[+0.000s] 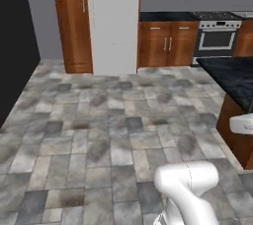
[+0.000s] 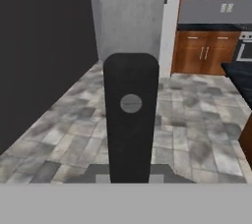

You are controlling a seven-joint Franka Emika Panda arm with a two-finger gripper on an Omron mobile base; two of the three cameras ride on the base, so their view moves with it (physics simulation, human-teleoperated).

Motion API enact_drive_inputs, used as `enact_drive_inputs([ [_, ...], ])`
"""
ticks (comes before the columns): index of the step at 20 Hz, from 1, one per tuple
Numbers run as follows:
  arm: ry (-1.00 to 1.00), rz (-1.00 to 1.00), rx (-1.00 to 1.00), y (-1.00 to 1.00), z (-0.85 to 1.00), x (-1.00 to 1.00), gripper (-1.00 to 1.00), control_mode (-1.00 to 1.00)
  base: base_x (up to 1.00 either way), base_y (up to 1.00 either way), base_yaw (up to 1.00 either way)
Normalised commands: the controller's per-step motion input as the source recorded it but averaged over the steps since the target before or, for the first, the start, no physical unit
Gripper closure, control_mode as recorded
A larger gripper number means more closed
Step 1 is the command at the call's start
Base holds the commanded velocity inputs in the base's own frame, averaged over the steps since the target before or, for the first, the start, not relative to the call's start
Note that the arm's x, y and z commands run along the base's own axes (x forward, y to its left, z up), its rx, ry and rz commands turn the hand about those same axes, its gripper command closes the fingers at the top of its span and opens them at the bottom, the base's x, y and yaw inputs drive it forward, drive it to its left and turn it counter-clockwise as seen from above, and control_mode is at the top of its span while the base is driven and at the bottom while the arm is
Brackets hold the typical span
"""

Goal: Pick up the metallic utensils from the counter and place them in the open drawer. Make sure not to pick up any wooden utensils.

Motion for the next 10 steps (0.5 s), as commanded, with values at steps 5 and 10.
enact_drive_inputs([
  [5,0.0,0.0,0.0,0.0,0.0,0.0,1.0,1.0,1.0,0.98,-0.54],
  [10,0.0,0.0,0.0,0.0,0.0,0.0,1.0,1.0,1.0,0.9,-0.65],
])
